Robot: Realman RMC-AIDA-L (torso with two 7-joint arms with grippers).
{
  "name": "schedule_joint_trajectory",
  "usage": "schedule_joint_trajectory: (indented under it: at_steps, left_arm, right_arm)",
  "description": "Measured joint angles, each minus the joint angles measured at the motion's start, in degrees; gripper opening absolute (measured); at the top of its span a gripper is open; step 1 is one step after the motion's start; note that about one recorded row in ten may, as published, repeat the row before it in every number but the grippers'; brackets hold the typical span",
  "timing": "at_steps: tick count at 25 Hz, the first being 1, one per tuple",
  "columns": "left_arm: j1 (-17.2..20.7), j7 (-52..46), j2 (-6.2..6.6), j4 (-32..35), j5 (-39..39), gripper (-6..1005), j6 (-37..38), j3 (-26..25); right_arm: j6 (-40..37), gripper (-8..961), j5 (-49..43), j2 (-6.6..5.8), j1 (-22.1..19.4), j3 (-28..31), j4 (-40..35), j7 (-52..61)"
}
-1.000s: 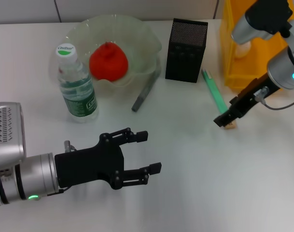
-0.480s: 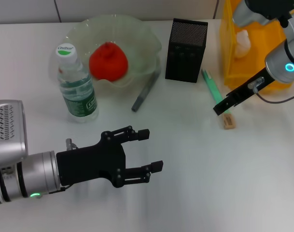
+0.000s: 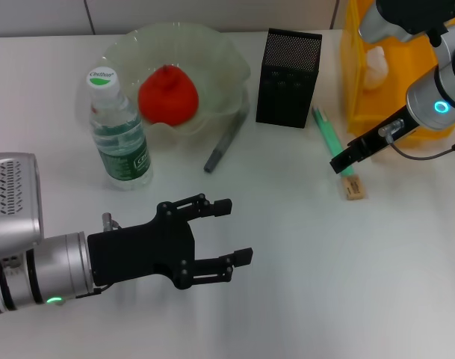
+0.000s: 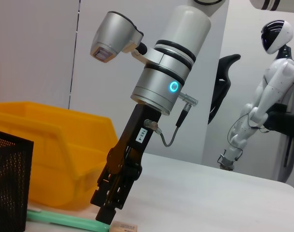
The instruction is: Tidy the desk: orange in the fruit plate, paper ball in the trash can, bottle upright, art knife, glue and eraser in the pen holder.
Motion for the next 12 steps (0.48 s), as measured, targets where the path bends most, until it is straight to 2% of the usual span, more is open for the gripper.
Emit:
schedule_joint_trajectory:
  at_steps: [12]
  left_arm:
    - [-0.2, 0.0, 0.08, 0.0, 0.0, 806, 0.0, -0.1]
  right_arm:
    - [2.1, 552, 0.2, 0.13, 0.0, -2.8, 1.5, 0.0]
